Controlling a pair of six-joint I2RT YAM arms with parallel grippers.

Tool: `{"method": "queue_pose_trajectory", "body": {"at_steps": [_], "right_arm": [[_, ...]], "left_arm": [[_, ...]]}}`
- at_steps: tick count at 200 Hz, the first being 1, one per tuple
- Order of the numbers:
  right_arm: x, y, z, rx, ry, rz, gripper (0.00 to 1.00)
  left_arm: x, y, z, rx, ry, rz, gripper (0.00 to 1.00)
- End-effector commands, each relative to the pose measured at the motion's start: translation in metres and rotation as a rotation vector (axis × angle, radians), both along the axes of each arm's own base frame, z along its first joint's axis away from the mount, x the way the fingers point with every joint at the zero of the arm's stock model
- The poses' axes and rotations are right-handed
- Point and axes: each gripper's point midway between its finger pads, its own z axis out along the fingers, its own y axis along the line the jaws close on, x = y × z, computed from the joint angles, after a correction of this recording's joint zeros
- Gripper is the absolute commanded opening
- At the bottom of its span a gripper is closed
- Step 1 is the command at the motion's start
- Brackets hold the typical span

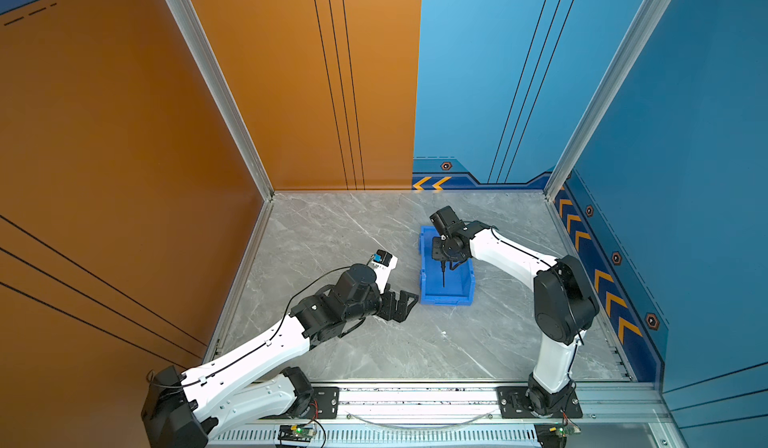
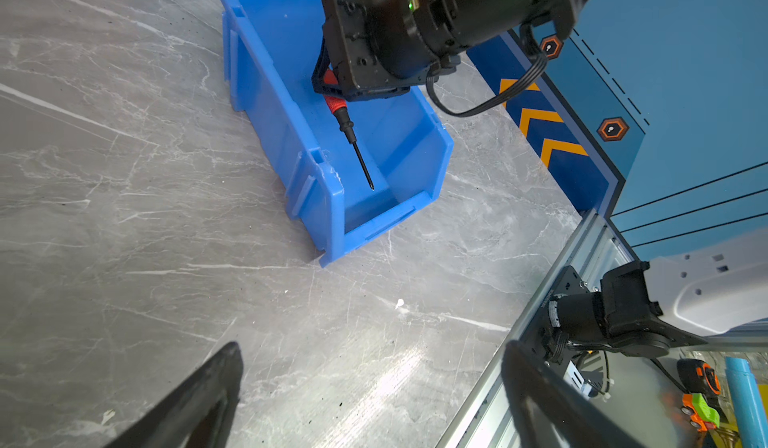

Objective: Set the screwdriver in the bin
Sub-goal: 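Lower the held screwdriver down into the blue bin with the right gripper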

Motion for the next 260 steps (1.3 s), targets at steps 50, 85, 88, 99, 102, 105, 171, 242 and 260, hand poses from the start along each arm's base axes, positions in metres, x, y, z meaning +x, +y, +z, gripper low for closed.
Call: {"method": "queue_pose_trajectory", "body": {"at_steps": [50,85,88,99,102,105,171,242,260], "right_arm": [[0.016,0.002,-0.026,-0.010,0.020,0.015,0.00],[0.015,0.000,-0.040,-0.023,0.040,0.009,0.00],[0.014,0.000,-0.041,-0.023,0.041,0.009,0.00],[0.014,-0.001,-0.043,-0.027,0.045,0.007,0.00],[0.015,-0.001,-0.044,-0.029,0.046,0.007,0.00],[0.015,-0.001,-0.044,-0.030,0.045,0.006,0.00],[0.013,-0.004,-0.061,-0.047,0.077,0.009,0.00],[0.009,-0.006,-0.066,-0.068,0.086,0.021,0.04],[0.007,-0.007,-0.069,-0.076,0.089,0.023,0.07]], "left_arm": [[0.005,0.008,0.009,0.015,-0.050,0.041,0.98],[0.005,0.008,0.009,0.013,-0.049,0.046,0.98],[0.005,0.008,0.009,0.013,-0.049,0.047,0.98],[0.005,0.009,0.009,0.015,-0.051,0.047,0.98],[0.005,0.009,0.010,0.014,-0.051,0.049,0.98],[0.004,0.009,0.009,0.015,-0.050,0.048,0.98],[0.004,0.011,0.010,0.021,-0.052,0.050,0.98],[0.005,0.012,0.008,0.021,-0.051,0.061,0.98],[0.005,0.013,0.008,0.020,-0.051,0.065,0.98]]}}
